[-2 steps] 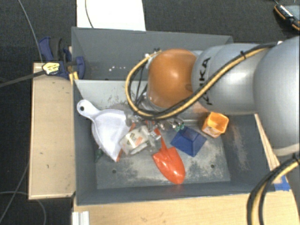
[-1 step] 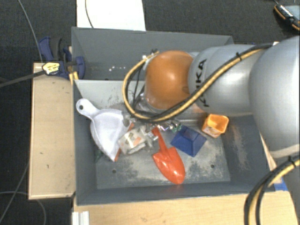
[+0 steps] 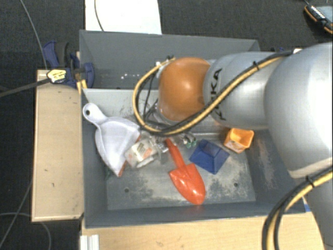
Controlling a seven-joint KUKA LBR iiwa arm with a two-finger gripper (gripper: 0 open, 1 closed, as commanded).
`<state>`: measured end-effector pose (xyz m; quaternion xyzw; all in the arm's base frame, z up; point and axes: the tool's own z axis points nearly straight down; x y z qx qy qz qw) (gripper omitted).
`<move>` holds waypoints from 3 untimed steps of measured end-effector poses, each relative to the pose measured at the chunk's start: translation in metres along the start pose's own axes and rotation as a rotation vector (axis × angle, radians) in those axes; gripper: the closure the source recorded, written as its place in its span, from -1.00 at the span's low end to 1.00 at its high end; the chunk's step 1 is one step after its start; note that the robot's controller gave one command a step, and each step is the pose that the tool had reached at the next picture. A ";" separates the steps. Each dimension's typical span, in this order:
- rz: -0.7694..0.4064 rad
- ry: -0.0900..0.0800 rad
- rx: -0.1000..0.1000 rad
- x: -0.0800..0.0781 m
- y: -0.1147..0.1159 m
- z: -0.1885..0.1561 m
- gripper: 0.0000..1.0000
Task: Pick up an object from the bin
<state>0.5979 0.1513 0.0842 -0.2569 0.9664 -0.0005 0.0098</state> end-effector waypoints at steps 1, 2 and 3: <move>0.002 0.000 0.000 0.000 0.000 0.000 1.00; 0.006 -0.006 0.001 -0.003 -0.001 -0.078 1.00; 0.007 0.001 -0.004 0.001 0.001 -0.041 1.00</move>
Offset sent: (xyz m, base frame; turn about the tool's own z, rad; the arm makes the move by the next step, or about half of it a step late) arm 0.0001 0.0001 0.0757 0.0009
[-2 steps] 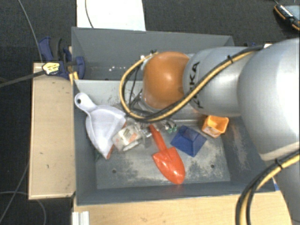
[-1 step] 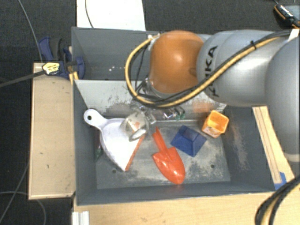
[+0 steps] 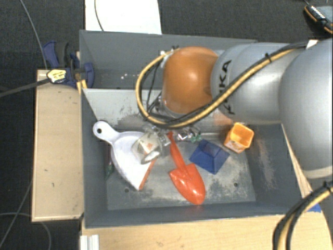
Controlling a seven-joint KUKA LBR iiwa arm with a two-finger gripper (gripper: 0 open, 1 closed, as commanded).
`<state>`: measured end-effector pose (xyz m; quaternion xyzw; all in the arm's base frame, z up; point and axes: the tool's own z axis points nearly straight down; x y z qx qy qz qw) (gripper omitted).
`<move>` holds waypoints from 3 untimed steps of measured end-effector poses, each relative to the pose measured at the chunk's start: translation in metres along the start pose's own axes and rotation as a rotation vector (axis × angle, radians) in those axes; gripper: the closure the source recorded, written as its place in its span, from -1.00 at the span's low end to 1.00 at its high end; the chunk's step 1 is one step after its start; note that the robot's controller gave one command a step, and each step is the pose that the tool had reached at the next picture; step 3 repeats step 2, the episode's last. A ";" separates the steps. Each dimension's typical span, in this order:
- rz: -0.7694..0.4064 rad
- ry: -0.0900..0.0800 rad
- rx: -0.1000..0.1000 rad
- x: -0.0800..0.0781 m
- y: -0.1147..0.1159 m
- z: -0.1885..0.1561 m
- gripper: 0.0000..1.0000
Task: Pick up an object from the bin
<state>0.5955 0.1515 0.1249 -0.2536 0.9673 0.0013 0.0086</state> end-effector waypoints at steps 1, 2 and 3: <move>0.006 -0.011 0.004 -0.004 -0.002 -0.045 1.00; 0.007 0.002 -0.002 0.001 0.000 -0.007 1.00; 0.007 0.002 -0.002 0.001 0.000 -0.007 1.00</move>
Offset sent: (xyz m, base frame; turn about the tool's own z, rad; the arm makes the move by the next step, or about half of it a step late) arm -0.0003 -0.0001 0.0076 0.0014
